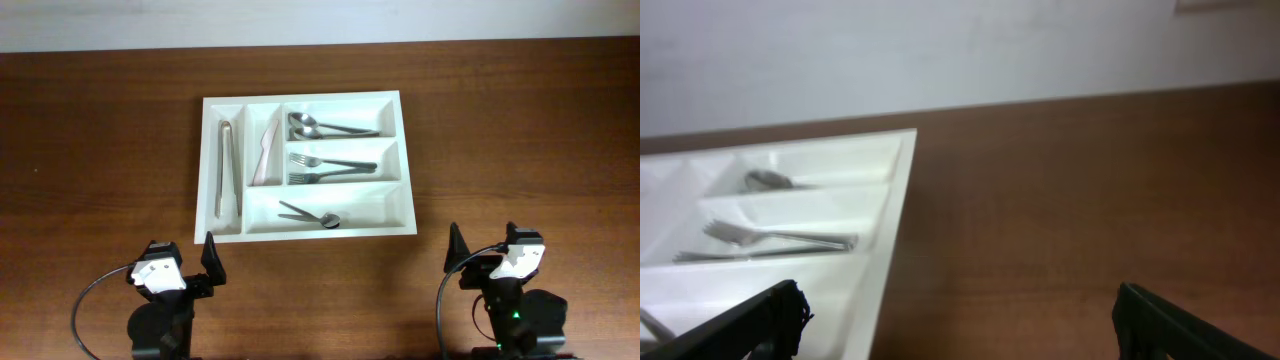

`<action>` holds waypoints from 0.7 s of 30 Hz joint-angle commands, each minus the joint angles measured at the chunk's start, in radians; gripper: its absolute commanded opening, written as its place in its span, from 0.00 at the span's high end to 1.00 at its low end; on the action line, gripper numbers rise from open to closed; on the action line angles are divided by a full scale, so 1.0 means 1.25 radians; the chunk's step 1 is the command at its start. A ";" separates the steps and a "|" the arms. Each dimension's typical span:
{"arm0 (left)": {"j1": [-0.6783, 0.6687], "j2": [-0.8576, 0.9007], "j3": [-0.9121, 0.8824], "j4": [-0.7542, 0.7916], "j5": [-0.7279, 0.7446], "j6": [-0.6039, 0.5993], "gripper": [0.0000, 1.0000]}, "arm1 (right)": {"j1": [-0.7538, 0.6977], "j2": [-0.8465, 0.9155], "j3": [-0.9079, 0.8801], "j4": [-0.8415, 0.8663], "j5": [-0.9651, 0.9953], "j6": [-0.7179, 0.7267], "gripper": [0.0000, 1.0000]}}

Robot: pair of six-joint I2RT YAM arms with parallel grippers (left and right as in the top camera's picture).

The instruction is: Pack container

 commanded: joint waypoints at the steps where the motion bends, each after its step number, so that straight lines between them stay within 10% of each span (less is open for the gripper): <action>1: 0.005 -0.007 -0.004 0.000 0.009 0.013 0.01 | 0.006 -0.029 -0.022 0.002 0.001 0.004 0.01; 21: 0.005 -0.007 -0.004 0.000 0.009 0.013 0.01 | 0.006 -0.039 -0.052 -0.052 0.004 0.004 0.01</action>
